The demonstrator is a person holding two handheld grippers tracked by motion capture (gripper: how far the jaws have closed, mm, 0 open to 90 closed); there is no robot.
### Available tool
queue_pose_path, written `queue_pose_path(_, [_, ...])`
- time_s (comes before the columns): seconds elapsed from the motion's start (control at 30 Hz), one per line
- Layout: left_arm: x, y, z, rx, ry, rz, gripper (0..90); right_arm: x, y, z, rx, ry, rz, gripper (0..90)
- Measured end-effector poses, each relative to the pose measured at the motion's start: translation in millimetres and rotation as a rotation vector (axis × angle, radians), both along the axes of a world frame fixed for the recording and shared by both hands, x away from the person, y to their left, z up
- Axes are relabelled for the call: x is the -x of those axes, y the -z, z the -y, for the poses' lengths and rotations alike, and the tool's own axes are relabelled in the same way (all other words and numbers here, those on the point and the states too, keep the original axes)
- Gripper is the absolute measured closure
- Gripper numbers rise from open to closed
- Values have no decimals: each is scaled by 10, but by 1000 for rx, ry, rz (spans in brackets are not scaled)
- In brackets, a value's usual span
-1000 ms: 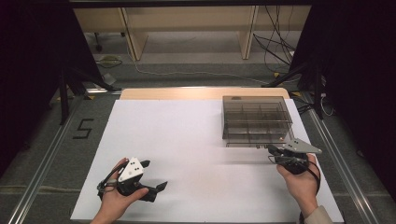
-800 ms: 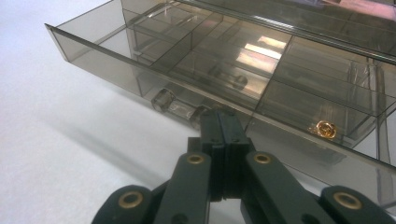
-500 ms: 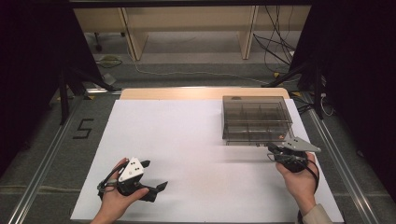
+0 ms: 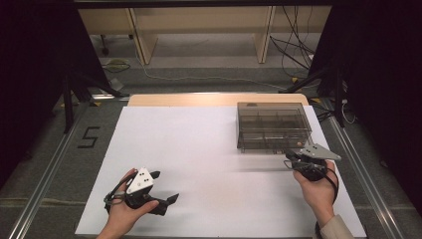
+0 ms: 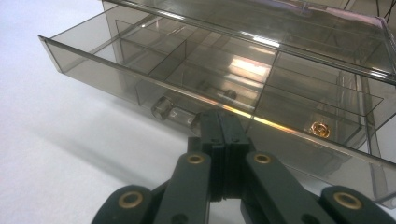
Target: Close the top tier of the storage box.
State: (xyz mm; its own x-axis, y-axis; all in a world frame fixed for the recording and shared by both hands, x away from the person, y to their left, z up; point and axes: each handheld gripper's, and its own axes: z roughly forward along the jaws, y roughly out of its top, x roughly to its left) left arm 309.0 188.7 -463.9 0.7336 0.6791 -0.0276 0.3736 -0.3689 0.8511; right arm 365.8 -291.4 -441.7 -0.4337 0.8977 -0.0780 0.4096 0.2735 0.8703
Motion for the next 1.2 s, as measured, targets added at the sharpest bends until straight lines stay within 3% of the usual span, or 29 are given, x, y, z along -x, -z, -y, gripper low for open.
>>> queue_pose_path(0.7, [-10, 11, 12, -1, 0, -6, 25, -118, -6, -30, -10, 30, 20, 900])
queue_pose_path(1.2, [-13, 12, 6, 4, 0, -8, 25, -463, 26, -100, -36, 82, 49, 900])
